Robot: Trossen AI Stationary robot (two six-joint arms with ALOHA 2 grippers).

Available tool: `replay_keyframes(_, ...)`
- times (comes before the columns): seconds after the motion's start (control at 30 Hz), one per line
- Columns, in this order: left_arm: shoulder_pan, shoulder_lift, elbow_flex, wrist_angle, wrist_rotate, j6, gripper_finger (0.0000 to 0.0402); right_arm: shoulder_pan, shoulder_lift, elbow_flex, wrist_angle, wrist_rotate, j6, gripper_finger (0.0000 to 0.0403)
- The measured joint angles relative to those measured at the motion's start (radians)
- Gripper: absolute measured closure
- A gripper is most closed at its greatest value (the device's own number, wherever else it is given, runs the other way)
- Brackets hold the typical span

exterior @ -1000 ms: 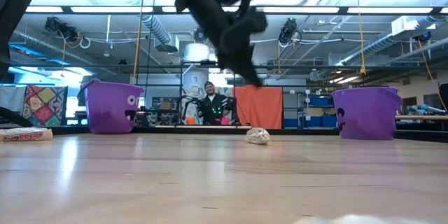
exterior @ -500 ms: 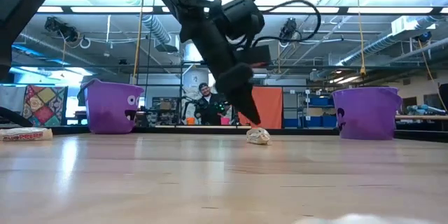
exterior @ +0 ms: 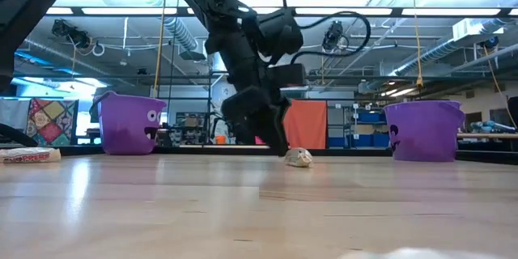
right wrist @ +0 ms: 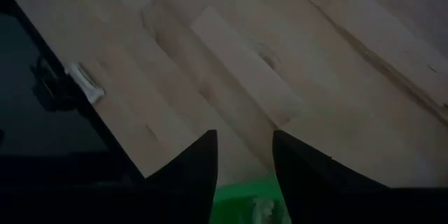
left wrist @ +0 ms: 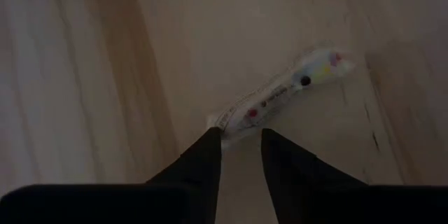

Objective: Sort candy by brand, put in halloween buckets
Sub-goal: Put the white chocolate bar into the green bucket

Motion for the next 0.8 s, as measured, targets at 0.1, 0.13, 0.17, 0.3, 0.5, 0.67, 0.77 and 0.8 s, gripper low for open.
replay_keyframes(0.1,0.003,0.014,0.0,0.008,0.0,0.003,0.0293,-0.028,0.0,0.0,0.02,-0.007,0.001,0.0254)
replay_keyframes(0.13,0.004,0.016,0.0,0.01,0.0,0.003,0.0293,-0.037,0.0,0.0,0.025,-0.009,0.001,0.0254)
replay_keyframes(0.17,0.004,0.018,0.001,0.026,0.0,0.004,0.0293,-0.046,0.0,0.0,0.035,-0.008,0.001,0.0254)
replay_keyframes(0.3,0.005,0.02,0.0,0.025,0.0,0.053,0.0298,-0.073,0.0,0.0,0.063,-0.005,-0.011,0.0254)
replay_keyframes(0.5,0.006,0.02,0.0,0.015,0.0,0.053,0.035,-0.094,0.0,0.0,0.074,-0.006,-0.033,0.0254)
replay_keyframes(0.67,0.006,0.02,0.0,0.01,0.041,0.048,0.0395,-0.101,0.0,0.0,0.076,-0.008,-0.044,0.0254)
replay_keyframes(0.77,0.006,0.02,0.001,-0.024,0.046,0.046,0.0398,-0.101,0.0,0.0,0.086,-0.008,-0.059,0.0254)
replay_keyframes(0.8,0.006,0.02,0.001,-0.034,0.044,0.046,0.0398,-0.101,0.0,0.0,0.086,-0.01,-0.061,0.0254)
